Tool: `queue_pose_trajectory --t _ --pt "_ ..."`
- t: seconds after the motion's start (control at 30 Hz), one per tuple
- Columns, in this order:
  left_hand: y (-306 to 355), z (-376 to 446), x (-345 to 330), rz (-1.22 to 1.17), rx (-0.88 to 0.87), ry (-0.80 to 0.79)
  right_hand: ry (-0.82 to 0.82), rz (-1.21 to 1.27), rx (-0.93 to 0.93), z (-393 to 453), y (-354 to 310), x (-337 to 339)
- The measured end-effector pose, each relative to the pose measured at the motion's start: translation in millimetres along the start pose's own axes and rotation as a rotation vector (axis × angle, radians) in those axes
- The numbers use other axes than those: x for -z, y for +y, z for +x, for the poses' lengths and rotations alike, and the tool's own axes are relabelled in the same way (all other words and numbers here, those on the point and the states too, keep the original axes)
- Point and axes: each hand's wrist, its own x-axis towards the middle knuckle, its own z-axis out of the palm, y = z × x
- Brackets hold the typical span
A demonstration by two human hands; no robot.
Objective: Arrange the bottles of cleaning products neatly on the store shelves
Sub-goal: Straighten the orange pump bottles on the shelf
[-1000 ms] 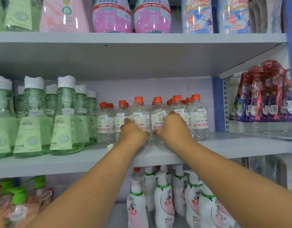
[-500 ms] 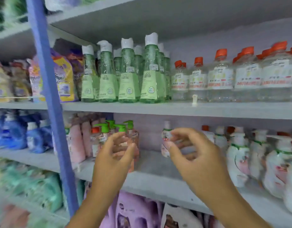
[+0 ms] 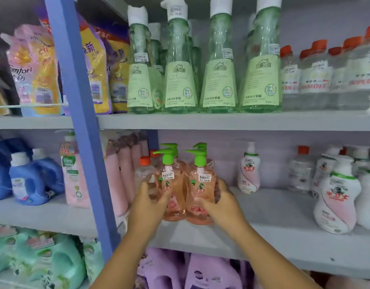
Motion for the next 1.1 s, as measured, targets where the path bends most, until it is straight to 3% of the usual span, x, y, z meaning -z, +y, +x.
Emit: queue_pose_trajectory --t 0.13,0.27,0.37,0.43,0.53,0.6,0.83,1.1 --pt "-8 5 -4 -0.001 -0.050 -0.005 0.063 -0.036 0.000 3 0 -2" --pt "-14 6 -2 -0.005 -0.070 -0.037 -0.009 -0.022 0.012 7 2 12" --pt "-21 4 -2 -0.025 -0.093 -0.046 0.114 0.169 -0.042 35 -4 34" --pt "-27 2 -7 -0.021 -0.113 -0.038 0.030 0.204 -0.056 65 -8 46" --pt "-35 -1 -13 -0.049 -0.084 -0.088 -0.231 0.121 -0.069 96 -10 43" --pt "-38 -1 -14 -0.073 -0.076 -0.099 -0.323 0.223 -0.086 107 -4 37" --pt "-34 -5 -16 -0.069 -0.048 -0.085 -0.122 0.220 -0.018 99 7 41" --pt "-31 1 -5 -0.047 -0.095 -0.039 -0.096 0.185 -0.039 85 -6 46"
